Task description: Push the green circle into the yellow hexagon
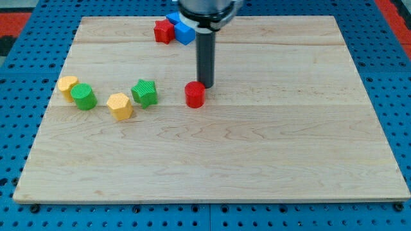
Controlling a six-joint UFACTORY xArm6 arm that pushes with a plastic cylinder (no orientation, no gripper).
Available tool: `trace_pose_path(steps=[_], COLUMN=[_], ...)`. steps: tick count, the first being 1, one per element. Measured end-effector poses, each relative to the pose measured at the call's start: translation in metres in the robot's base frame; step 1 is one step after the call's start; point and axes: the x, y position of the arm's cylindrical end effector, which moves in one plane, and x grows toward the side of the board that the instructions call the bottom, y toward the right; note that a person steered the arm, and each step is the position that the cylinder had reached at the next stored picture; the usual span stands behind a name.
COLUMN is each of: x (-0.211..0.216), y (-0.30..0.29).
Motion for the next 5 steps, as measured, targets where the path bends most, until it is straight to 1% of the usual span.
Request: trace_pose_path(steps=[1, 2, 3, 4, 5], x=[0.054, 0.104, 0.117, 0.092, 0.057], y=[0.034, -0.046, -0.160, -0.184, -0.151])
